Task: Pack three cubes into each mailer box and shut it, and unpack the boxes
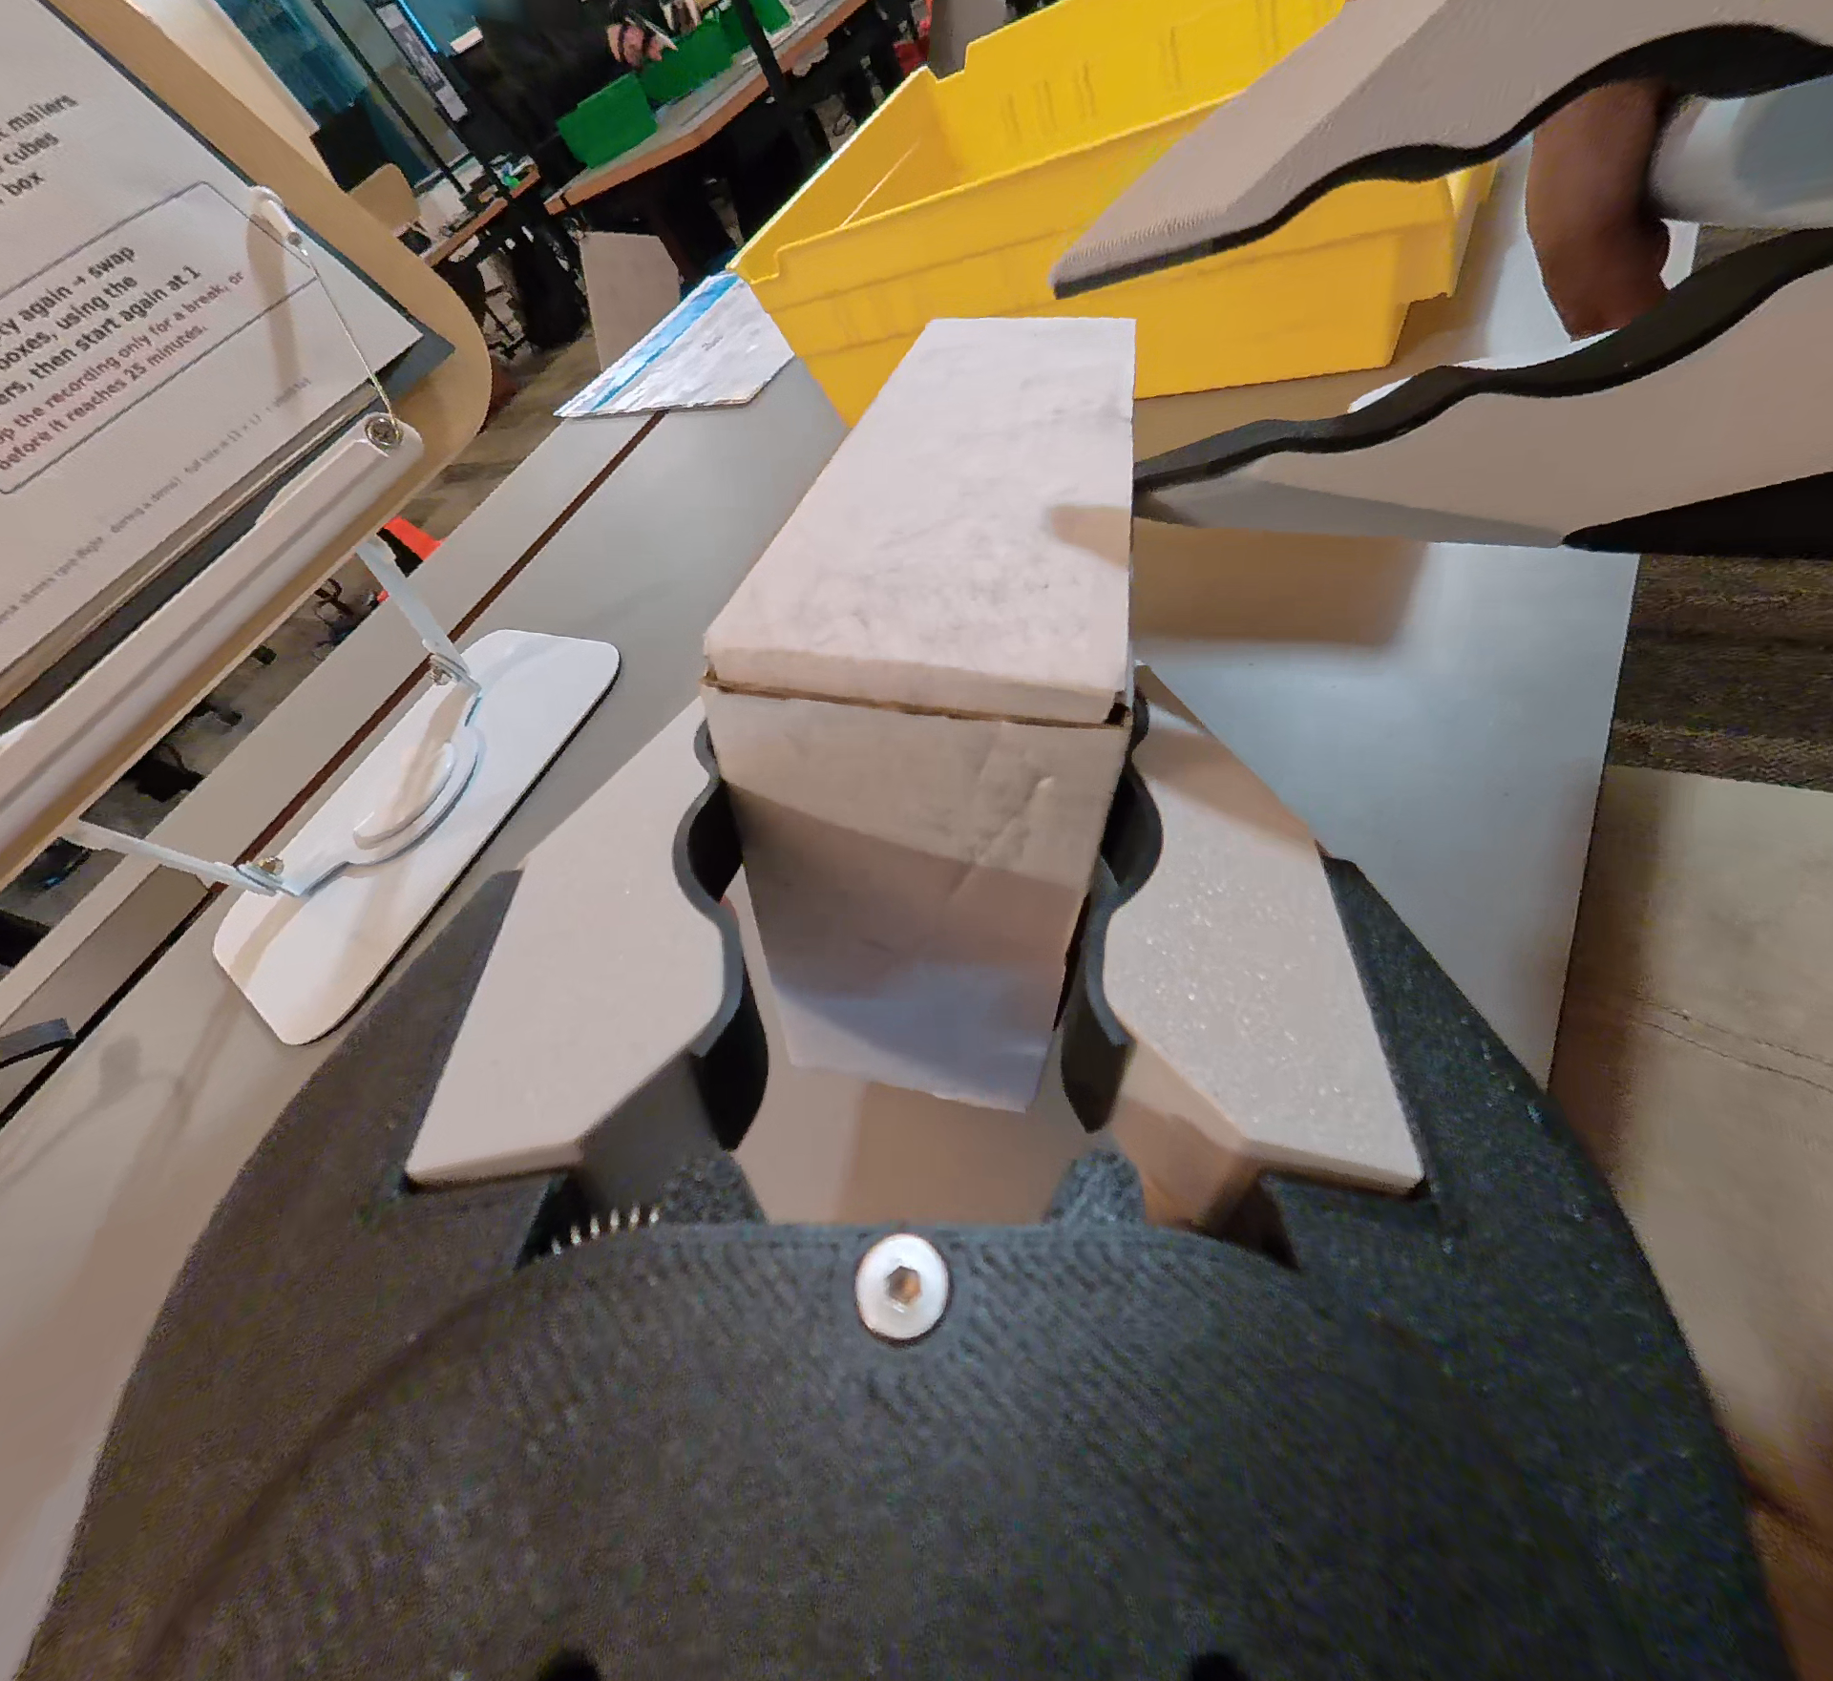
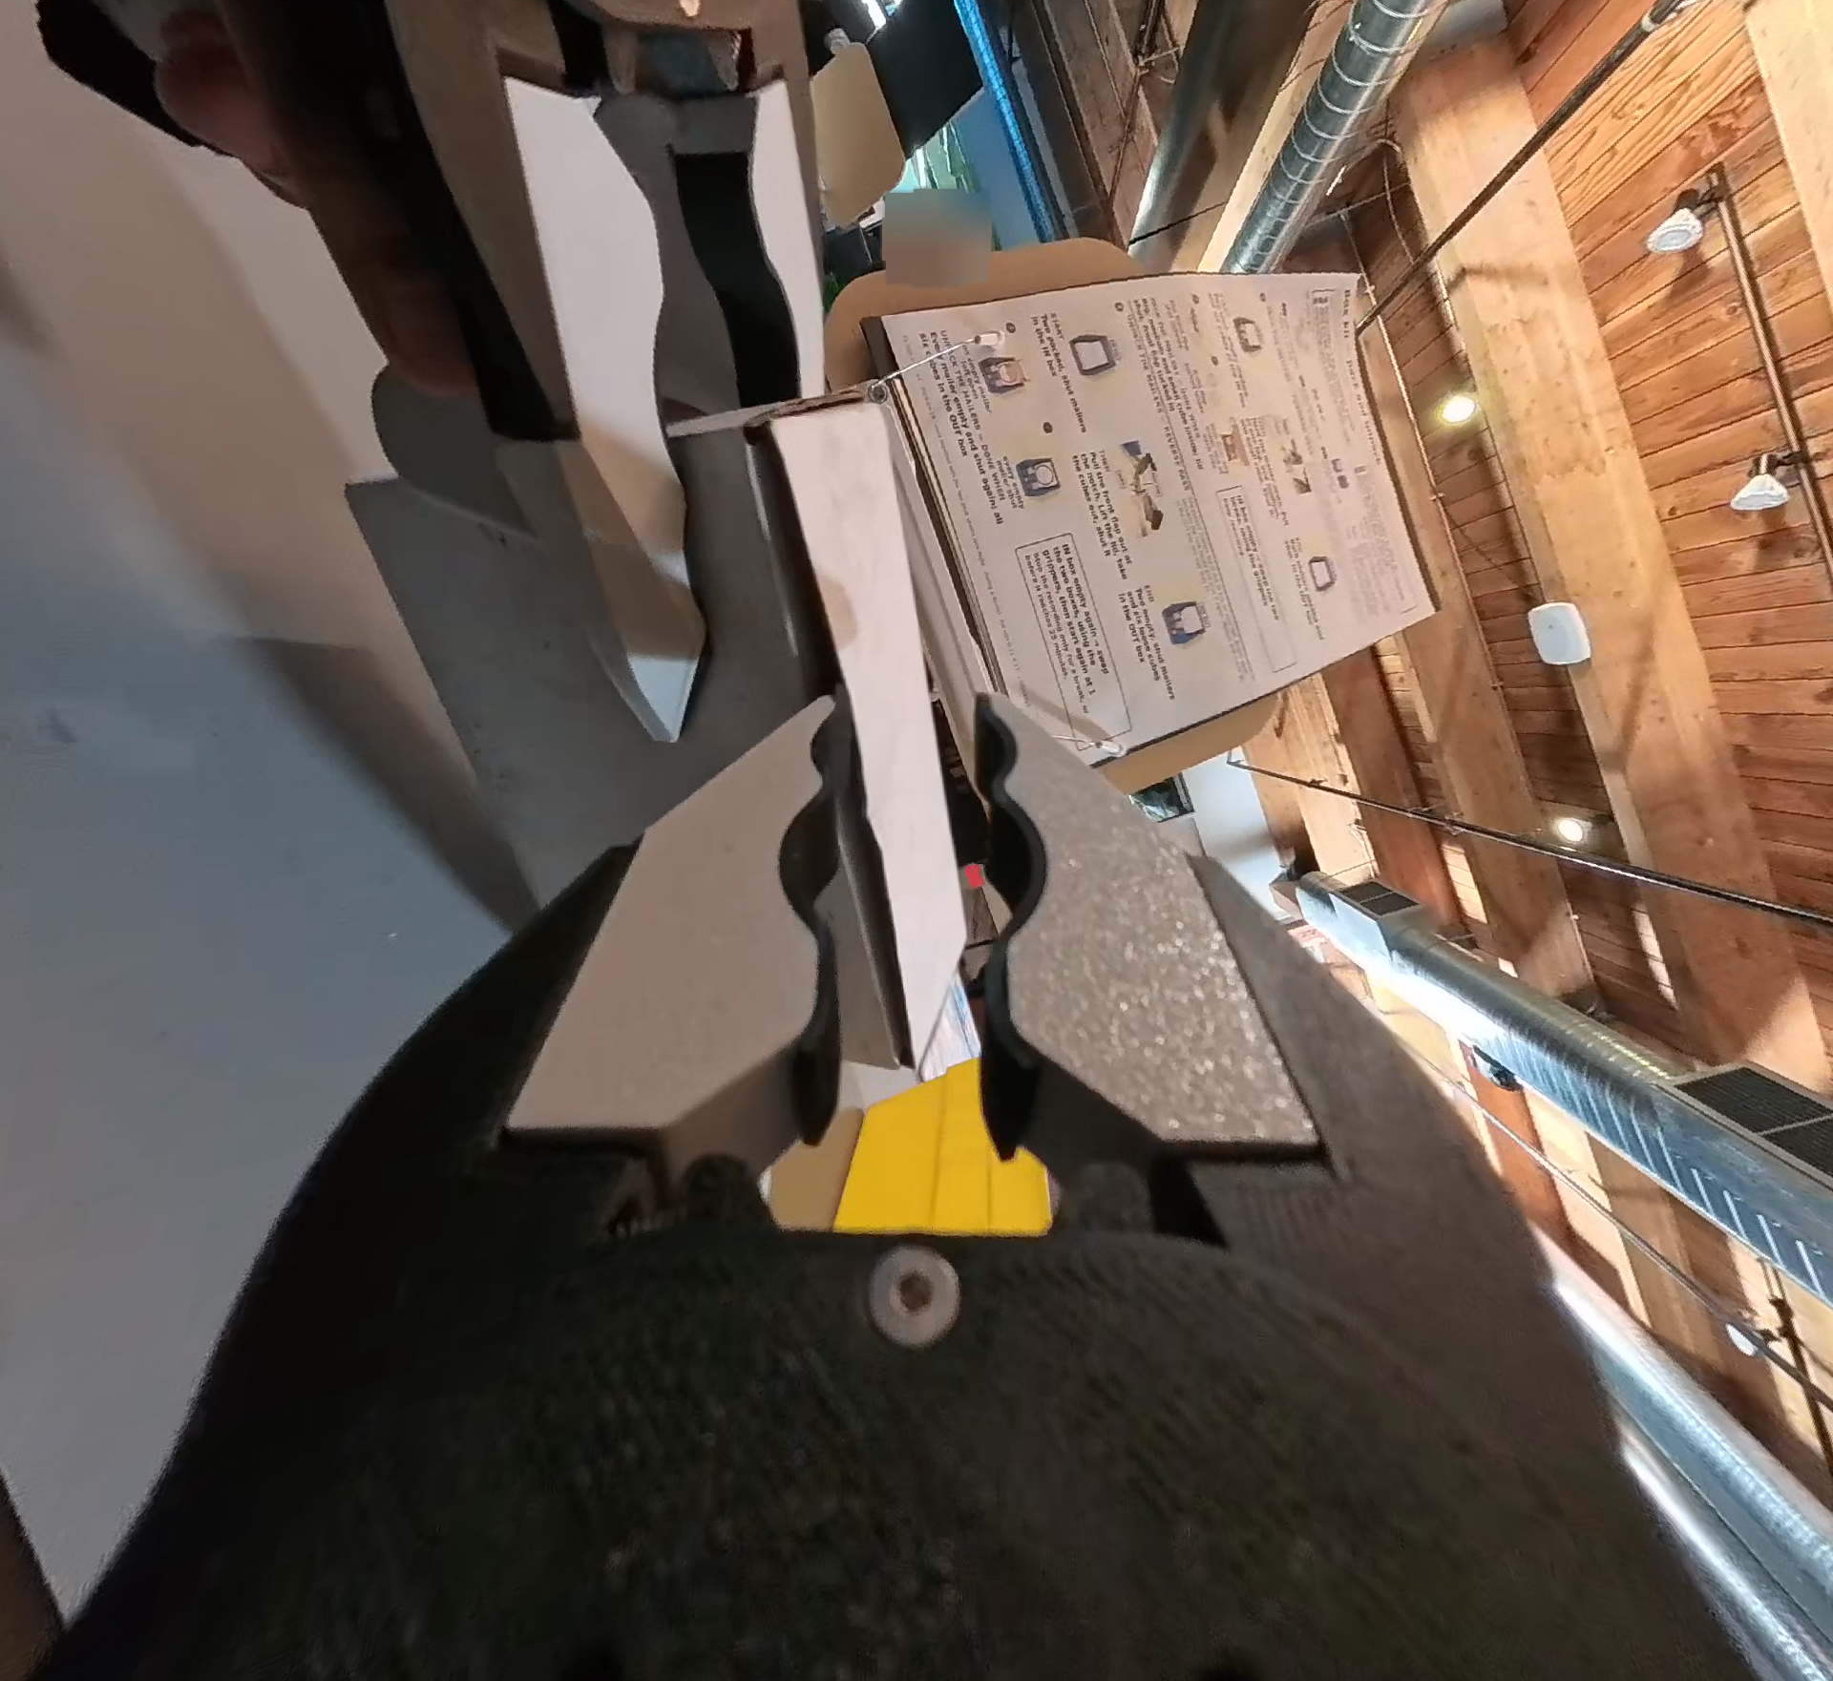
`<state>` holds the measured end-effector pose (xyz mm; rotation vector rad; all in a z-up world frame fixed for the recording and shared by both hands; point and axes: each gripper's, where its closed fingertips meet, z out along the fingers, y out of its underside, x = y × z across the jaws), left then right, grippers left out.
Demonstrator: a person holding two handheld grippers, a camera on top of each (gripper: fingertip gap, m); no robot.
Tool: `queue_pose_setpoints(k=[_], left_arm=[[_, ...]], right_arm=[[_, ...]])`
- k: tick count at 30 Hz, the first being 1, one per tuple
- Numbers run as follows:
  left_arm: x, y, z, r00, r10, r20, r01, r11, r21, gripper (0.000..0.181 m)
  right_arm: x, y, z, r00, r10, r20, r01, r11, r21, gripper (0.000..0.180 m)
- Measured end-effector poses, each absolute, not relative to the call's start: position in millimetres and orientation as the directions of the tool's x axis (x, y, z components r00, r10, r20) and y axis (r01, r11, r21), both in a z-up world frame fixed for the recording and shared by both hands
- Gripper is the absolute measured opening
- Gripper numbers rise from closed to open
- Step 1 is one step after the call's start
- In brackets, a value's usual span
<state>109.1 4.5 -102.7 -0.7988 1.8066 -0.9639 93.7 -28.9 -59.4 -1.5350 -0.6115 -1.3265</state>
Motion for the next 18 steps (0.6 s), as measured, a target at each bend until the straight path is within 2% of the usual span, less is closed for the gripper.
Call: queue_pose_setpoints(k=[2,5,7,8,10,11,15,18], left_arm=[[109,4,-103,-0.380,-0.823,-0.423,-0.118,0.497,-0.860,0.073],[109,3,-102,-0.381,-0.822,-0.424,-0.118,0.498,-0.859,0.073],[107,-2,-104,-0.406,-0.807,-0.428,-0.118,0.511,-0.851,0.073],[104,-8,-111,-0.432,-0.757,-0.490,-0.096,0.579,-0.809,0.073],[104,-14,-123,-0.398,-0.645,-0.653,-0.057,0.727,-0.684,0.073],[104,-17,-124,-0.383,-0.628,-0.678,-0.047,0.746,-0.664,0.073],[105,-11,-125,-0.404,-0.650,-0.644,-0.048,0.718,-0.694,0.073],[105,1,-134,-0.415,-0.649,-0.638,-0.068,0.721,-0.689,0.075]], right_arm=[[94,-29,-59,0.274,-0.222,0.936,0.850,-0.400,-0.343,0.022],[99,-30,-54,0.327,-0.262,0.908,0.820,-0.399,-0.411,0.025],[100,-35,-33,0.334,-0.375,0.865,0.805,-0.364,-0.469,0.005],[102,-39,-22,0.338,-0.434,0.835,0.797,-0.340,-0.499,0.007],[105,-42,-20,0.375,-0.442,0.815,0.780,-0.325,-0.536,0.009],[105,-44,-20,0.379,-0.449,0.810,0.783,-0.312,-0.539,0.009],[106,-47,-18,0.406,-0.463,0.788,0.772,-0.287,-0.567,0.000],[104,-45,-23,0.451,-0.435,0.779,0.763,-0.264,-0.590,0.000]])
